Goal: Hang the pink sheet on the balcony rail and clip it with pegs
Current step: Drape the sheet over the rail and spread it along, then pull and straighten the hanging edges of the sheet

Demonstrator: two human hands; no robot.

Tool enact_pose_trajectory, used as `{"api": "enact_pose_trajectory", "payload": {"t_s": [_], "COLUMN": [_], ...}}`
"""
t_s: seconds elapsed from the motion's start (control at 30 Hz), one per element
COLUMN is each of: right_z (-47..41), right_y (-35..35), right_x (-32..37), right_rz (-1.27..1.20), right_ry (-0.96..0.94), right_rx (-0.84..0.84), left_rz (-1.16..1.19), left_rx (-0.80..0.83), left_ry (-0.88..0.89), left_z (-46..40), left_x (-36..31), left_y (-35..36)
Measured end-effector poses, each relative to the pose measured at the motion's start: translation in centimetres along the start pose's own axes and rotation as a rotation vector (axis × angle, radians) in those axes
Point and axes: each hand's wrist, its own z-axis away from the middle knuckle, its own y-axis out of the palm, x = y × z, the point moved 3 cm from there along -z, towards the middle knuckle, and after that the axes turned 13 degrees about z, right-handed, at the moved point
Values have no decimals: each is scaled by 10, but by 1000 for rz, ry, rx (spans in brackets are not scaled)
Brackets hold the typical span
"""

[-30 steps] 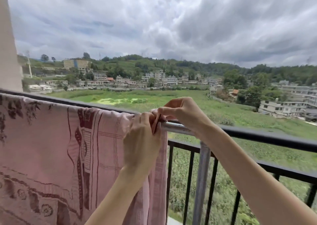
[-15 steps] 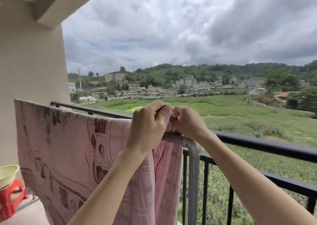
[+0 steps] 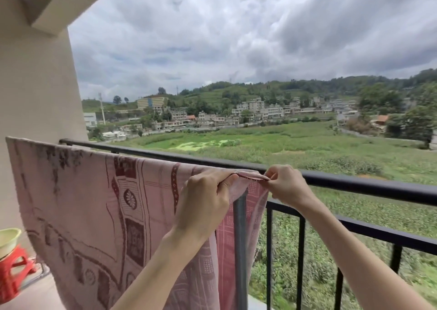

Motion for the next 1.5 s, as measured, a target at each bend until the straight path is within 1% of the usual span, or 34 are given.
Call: {"api": "enact_pose_trajectory", "payload": {"t_s": [0.07, 0.13, 0.2, 0.27, 0.33, 0.37, 0.43, 0.5, 0.57, 0.67, 0.73, 0.77, 0.8, 0.87, 0.9, 0.93, 1.0, 1.07, 1.13, 1.2, 1.3, 1.4, 1.5], "right_z": [10, 18, 23, 28, 38, 44, 60, 75, 82, 81, 82, 85, 90, 109, 122, 138, 171, 201, 221, 233, 242, 240, 230], "right_y": [9, 12, 6, -4, -5, 1, 28, 59, 69, 47, 38, 39, 47, 74, 89, 104, 133, 162, 186, 213, 246, 282, 327], "right_x": [-6, -7, -5, -1, 0, -3, -14, -28, -36, -33, -33, -34, -36, -43, -46, -48, -51, -41, -24, 6, 54, 99, 148], "right_rz": [-37, -58, -111, -168, -212, -215, -205, -234, -281, -374, -412, -411, -404, -426, -454, -478, -485, -451, -430, -408, -434, -390, -311], "right_ry": [8, -4, -28, -45, -41, -31, -6, 45, 89, 113, 118, 120, 127, 151, 169, 191, 226, 193, 90, -38, -164, -255, -423], "right_rx": [-18, -67, -190, -353, -484, -522, -510, -420, -394, -491, -547, -549, -527, -431, -378, -337, -274, -174, -25, 174, 401, 527, 627], "left_rz": [47, 44, 8, -11, 32, 56, 70, 89, 133, 196, 246, 273, 296, 328, 340, 359, 405, 369, 235, 125, 13, -104, -187], "left_rx": [27, 44, 25, -33, -64, -52, 6, 59, 42, -26, -10, 36, 116, 314, 387, 427, 407, 337, 306, 317, 318, 275, 196], "left_ry": [-24, -16, 33, 106, 142, 146, 134, 79, 34, 30, 10, -30, -83, -180, -218, -251, -325, -430, -544, -658, -699, -771, -886], "left_z": [9, 14, 18, 25, 40, 50, 75, 97, 106, 101, 101, 105, 111, 133, 147, 162, 190, 219, 244, 273, 312, 339, 359], "left_x": [-4, -9, -16, -22, -25, -23, -13, 3, 12, 5, 0, 0, 3, 15, 22, 29, 47, 74, 104, 133, 159, 182, 219], "left_y": [4, 4, 1, -3, -3, 2, 18, 33, 37, 33, 38, 44, 52, 66, 68, 66, 53, 34, 17, -4, -40, -83, -136]}}
